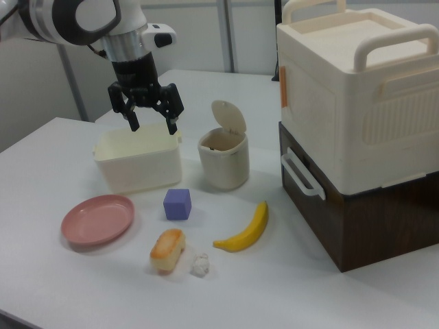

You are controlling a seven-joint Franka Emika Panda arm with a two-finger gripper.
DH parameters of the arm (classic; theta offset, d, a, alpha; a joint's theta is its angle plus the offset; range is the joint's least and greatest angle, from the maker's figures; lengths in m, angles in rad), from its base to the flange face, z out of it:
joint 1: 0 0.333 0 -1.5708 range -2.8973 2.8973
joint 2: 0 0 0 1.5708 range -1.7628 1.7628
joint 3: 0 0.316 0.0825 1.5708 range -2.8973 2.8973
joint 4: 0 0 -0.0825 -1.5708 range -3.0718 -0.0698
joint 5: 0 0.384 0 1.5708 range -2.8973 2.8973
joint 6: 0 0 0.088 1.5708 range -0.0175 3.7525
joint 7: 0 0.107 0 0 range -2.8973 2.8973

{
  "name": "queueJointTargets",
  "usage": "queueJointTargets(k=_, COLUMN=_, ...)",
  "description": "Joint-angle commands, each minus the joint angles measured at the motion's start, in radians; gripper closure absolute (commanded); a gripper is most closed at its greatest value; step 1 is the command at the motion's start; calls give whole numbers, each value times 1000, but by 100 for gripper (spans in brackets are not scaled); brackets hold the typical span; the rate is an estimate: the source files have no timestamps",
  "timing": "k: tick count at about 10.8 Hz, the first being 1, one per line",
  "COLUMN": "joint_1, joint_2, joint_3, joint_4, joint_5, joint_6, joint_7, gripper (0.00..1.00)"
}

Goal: Open the trash can

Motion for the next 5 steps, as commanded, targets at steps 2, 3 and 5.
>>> queueJointTargets(k=2, joint_1=2, joint_2=-15, joint_3=-12, joint_4=-26, joint_5=39, joint_6=17, joint_7=67, gripper=0)
queueJointTargets(k=3, joint_1=5, joint_2=-15, joint_3=-12, joint_4=-29, joint_5=39, joint_6=17, joint_7=85, gripper=0)
queueJointTargets(k=5, joint_1=3, joint_2=-13, joint_3=-10, joint_4=-26, joint_5=42, joint_6=18, joint_7=86, gripper=0)
